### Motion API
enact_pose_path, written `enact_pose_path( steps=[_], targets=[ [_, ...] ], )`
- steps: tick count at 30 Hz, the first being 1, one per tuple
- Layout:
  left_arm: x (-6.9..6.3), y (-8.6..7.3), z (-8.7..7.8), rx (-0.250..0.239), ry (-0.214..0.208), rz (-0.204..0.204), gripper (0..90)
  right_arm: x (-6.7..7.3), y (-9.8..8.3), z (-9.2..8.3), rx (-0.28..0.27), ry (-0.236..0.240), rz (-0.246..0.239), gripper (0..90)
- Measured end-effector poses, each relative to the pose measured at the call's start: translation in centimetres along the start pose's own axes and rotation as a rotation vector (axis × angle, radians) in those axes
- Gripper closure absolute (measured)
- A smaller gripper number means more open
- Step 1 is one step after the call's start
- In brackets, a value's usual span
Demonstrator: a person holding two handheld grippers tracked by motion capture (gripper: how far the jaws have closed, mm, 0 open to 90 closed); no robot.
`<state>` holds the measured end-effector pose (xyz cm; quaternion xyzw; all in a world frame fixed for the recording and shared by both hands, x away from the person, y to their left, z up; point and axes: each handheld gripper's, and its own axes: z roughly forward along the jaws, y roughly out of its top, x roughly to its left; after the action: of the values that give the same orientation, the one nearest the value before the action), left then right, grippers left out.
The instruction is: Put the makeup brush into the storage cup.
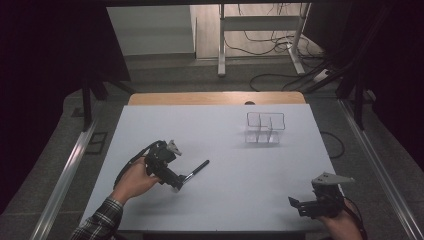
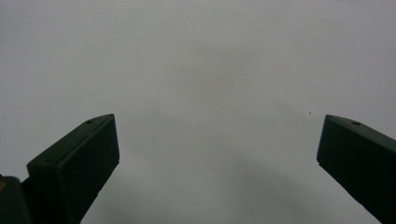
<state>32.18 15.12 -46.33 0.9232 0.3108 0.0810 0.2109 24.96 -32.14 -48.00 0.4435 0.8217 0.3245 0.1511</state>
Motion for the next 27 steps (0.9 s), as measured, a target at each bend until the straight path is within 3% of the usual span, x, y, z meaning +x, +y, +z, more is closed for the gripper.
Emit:
enact_pose_path(
  steps=[27],
  targets=[
    [-0.8, 2.9, 1.8, 0.023, -0.013, 0.066, 0.0, 0.1, 0.0, 0.1, 0.013, 0.007, -0.003, 0.0]
  ],
)
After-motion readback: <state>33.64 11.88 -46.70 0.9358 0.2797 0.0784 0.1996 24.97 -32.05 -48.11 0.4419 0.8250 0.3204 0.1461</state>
